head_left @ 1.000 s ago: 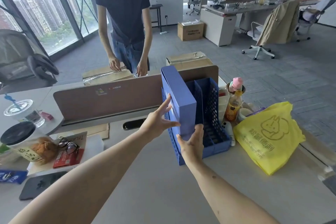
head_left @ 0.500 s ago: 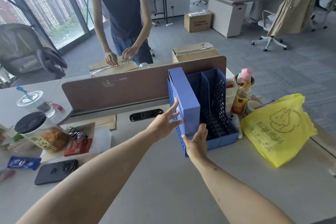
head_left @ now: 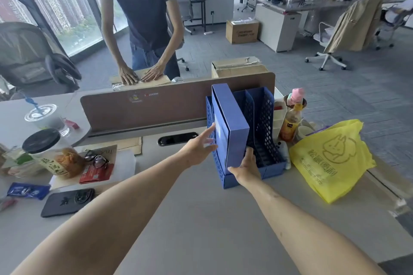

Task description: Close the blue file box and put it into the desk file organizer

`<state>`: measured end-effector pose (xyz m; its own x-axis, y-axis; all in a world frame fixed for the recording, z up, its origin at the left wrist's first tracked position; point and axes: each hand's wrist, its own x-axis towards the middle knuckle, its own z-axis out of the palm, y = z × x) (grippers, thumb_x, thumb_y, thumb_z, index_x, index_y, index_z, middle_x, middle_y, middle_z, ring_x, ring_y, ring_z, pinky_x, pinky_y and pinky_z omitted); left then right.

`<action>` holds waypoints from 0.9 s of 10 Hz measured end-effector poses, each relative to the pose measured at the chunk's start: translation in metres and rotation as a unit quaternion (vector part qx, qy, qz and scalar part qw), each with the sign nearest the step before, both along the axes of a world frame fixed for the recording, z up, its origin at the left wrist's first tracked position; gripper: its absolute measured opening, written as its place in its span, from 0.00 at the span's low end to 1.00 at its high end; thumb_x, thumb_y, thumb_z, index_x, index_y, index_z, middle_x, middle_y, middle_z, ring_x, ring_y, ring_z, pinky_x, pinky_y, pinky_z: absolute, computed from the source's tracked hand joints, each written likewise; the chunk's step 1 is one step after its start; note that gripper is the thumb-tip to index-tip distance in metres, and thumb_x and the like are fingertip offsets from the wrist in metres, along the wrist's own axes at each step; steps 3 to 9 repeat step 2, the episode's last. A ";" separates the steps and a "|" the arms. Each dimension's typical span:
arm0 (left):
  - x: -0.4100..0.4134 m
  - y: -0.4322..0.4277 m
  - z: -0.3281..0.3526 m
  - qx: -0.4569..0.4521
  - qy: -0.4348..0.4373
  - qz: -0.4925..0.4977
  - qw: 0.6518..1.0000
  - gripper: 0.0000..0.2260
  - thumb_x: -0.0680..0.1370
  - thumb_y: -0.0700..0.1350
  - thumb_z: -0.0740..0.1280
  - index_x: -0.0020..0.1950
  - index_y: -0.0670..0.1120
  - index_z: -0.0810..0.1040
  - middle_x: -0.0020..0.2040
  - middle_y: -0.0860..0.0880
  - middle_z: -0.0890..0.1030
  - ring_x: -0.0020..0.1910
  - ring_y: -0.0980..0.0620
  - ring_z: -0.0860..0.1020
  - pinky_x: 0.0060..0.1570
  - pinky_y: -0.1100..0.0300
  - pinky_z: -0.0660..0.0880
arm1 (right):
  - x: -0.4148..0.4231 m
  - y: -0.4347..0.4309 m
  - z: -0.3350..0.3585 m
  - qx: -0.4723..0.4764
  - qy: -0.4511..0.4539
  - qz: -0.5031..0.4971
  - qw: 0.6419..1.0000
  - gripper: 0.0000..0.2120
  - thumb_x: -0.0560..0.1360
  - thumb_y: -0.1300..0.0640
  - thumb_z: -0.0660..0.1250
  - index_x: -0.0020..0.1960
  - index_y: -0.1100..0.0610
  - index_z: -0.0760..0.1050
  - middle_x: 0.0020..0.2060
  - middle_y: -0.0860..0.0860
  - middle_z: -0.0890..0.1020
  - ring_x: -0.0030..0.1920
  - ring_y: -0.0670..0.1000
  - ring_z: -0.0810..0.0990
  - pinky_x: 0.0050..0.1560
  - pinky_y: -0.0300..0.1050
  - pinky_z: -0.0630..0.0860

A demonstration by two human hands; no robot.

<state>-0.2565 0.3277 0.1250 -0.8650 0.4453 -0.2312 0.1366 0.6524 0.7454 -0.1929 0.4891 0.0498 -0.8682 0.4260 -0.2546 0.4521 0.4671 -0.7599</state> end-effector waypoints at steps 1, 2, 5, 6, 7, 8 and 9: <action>0.008 -0.019 0.004 0.004 0.044 0.030 0.999 0.21 0.83 0.49 0.58 0.76 0.56 0.65 0.68 0.51 0.78 0.54 0.51 0.76 0.41 0.62 0.71 | 0.002 0.014 0.032 0.042 0.029 -0.007 0.999 0.35 0.71 0.60 0.71 0.71 0.51 0.56 0.70 0.54 0.67 0.63 0.60 0.73 0.53 0.53 0.73; 0.020 -0.038 -0.003 -0.004 0.093 0.061 0.994 0.18 0.81 0.49 0.60 0.72 0.55 0.71 0.66 0.51 0.80 0.54 0.51 0.78 0.49 0.60 0.74 | 0.000 0.026 0.064 0.089 0.095 -0.022 0.991 0.34 0.71 0.60 0.72 0.71 0.50 0.58 0.70 0.55 0.69 0.61 0.59 0.75 0.53 0.52 0.74; 0.020 -0.038 -0.003 -0.004 0.093 0.061 0.994 0.18 0.81 0.49 0.60 0.72 0.55 0.71 0.66 0.51 0.80 0.54 0.51 0.78 0.49 0.60 0.74 | 0.000 0.026 0.064 0.089 0.095 -0.022 0.991 0.34 0.71 0.60 0.72 0.71 0.50 0.58 0.70 0.55 0.69 0.61 0.59 0.75 0.53 0.52 0.74; 0.020 -0.038 -0.003 -0.004 0.093 0.061 0.994 0.18 0.81 0.49 0.60 0.72 0.55 0.71 0.66 0.51 0.80 0.54 0.51 0.78 0.49 0.60 0.74 | 0.000 0.026 0.064 0.089 0.095 -0.022 0.991 0.34 0.71 0.60 0.72 0.71 0.50 0.58 0.70 0.55 0.69 0.61 0.59 0.75 0.53 0.52 0.74; 0.020 -0.038 -0.003 -0.004 0.093 0.061 0.994 0.18 0.81 0.49 0.60 0.72 0.55 0.71 0.66 0.51 0.80 0.54 0.51 0.78 0.49 0.60 0.74 | 0.000 0.026 0.064 0.089 0.095 -0.022 0.991 0.34 0.71 0.60 0.72 0.71 0.50 0.58 0.70 0.55 0.69 0.61 0.59 0.75 0.53 0.52 0.74; 0.020 -0.038 -0.003 -0.004 0.093 0.061 0.994 0.18 0.81 0.49 0.60 0.72 0.55 0.71 0.66 0.51 0.80 0.54 0.51 0.78 0.49 0.60 0.74 | 0.000 0.026 0.064 0.089 0.095 -0.022 0.991 0.34 0.71 0.60 0.72 0.71 0.50 0.58 0.70 0.55 0.69 0.61 0.59 0.75 0.53 0.52 0.74; 0.020 -0.038 -0.003 -0.004 0.093 0.061 0.994 0.18 0.81 0.49 0.60 0.72 0.55 0.71 0.66 0.51 0.80 0.54 0.51 0.78 0.49 0.60 0.74 | 0.000 0.026 0.064 0.089 0.095 -0.022 0.991 0.34 0.71 0.60 0.72 0.71 0.50 0.58 0.70 0.55 0.69 0.61 0.59 0.75 0.53 0.52 0.74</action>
